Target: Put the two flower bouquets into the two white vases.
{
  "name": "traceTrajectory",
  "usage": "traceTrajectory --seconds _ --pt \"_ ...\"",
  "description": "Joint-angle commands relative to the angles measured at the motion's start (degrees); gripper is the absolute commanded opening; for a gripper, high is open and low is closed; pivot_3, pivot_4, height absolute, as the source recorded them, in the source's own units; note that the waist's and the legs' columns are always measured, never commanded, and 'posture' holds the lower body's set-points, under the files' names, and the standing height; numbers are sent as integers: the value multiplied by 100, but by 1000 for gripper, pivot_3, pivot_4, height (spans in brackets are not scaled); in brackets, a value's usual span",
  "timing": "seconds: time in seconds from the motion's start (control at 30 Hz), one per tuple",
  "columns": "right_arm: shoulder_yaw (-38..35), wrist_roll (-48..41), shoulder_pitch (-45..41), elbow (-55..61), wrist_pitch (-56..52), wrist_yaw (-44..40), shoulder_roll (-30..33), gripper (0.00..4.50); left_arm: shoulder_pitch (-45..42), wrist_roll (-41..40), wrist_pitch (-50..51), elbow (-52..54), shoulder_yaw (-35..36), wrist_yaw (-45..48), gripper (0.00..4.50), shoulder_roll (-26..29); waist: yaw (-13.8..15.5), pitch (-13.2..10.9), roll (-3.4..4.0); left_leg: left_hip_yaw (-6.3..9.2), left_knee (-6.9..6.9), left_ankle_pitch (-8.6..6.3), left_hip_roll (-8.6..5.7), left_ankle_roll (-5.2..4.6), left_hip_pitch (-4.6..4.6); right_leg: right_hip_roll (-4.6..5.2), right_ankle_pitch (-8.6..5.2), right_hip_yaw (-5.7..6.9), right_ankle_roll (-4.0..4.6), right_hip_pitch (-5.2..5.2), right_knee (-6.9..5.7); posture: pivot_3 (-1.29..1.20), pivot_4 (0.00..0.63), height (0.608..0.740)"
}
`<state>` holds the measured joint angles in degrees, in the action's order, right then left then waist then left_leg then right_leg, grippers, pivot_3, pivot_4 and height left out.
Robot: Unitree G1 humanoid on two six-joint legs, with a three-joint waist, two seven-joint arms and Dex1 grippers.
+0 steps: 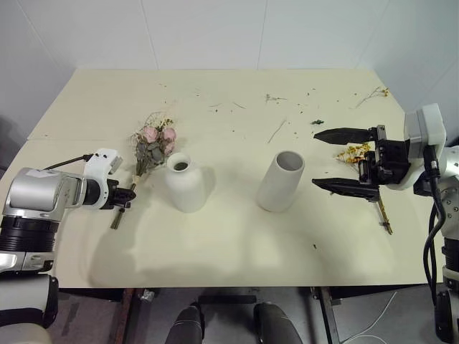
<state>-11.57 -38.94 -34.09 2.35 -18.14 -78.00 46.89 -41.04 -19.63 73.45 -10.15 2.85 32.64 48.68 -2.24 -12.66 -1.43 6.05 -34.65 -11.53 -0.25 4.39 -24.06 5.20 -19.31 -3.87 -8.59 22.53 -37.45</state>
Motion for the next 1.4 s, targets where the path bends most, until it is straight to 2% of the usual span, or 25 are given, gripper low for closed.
traceTrajectory --seconds 0.03,0.17,0.27,0.43,0.57,0.87,1.2,1.4 --pt "-78 52 -125 -52 159 80 -41 4500 -149 -181 -1120 29 1048 -247 17 -388 41 0 0 0 -3 0 0 0 -1 1 0 0 0 0 -1 0 150 740" --pt "-61 170 -160 -152 231 151 -108 4500 -127 -550 -2979 272 2178 -383 17 -1101 69 1 -3 0 -13 0 -1 1 -5 5 5 2 -3 0 2 0 150 740" --pt "-46 223 -140 -125 221 238 -139 4500 -211 -1559 -3454 761 2796 156 17 -1615 72 2 -4 -3 -15 -1 -6 3 -8 12 7 2 -7 -1 8 0 150 740" --pt "-68 306 -214 -234 270 307 -153 4500 -127 -2751 -3510 1354 3020 611 17 -2099 71 2 -4 -3 -20 -2 -6 1 -9 11 8 2 -9 -5 8 0 150 740" --pt "-87 327 -265 -277 246 378 -153 4500 -91 -3168 -3571 1565 2836 730 17 -2348 60 2 -4 -3 -36 -3 -6 0 -8 9 12 2 -13 -12 5 0 150 740" --pt "-170 299 -146 -75 187 640 -108 4500 242 -2952 -3880 1309 2062 1094 17 -2506 60 2 -4 -3 -39 -2 -5 0 -4 4 18 -1 -14 -16 8 0 150 740" --pt "-299 253 175 211 145 923 -92 4500 795 -2588 -4339 1204 1665 1580 17 -2283 69 2 -4 -2 -37 -4 -4 -3 -6 3 18 -1 -12 -16 12 0 150 740" --pt "-315 247 215 247 163 1021 -118 4500 841 -2381 -4706 1100 1462 1810 17 -2256 69 2 -4 -2 -37 -4 -4 -3 -4 3 18 -1 -12 -18 13 0 150 740"
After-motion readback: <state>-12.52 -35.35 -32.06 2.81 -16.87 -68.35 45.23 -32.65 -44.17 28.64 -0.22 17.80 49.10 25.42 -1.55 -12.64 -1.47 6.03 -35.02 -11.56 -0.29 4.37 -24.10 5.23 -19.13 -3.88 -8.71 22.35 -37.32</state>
